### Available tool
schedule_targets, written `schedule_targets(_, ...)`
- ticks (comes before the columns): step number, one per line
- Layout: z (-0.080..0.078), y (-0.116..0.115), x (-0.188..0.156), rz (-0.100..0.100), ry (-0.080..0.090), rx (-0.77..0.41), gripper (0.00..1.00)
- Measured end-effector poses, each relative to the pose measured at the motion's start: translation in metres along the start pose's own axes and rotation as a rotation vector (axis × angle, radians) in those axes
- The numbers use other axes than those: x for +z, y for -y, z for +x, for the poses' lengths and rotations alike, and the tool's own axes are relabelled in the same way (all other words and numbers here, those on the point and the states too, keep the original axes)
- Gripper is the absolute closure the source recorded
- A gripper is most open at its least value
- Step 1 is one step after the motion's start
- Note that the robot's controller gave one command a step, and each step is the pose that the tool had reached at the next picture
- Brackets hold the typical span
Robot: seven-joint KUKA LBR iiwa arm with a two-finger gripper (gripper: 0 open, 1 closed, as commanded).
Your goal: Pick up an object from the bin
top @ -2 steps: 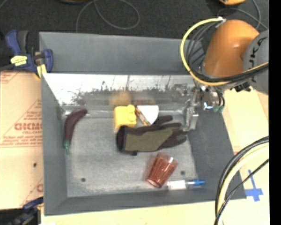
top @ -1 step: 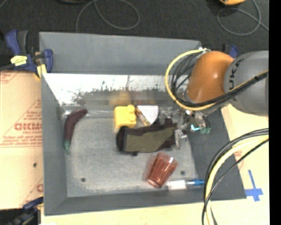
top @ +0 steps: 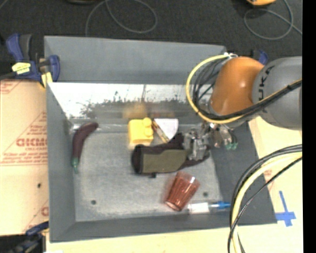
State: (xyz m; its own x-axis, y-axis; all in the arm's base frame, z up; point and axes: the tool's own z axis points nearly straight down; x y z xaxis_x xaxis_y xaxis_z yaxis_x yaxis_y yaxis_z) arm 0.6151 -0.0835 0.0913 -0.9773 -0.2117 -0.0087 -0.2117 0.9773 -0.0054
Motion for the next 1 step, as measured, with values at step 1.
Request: schedule_targets(1,0.0,-0.0001,0.0,0.0,0.0,-0.001,1.0)
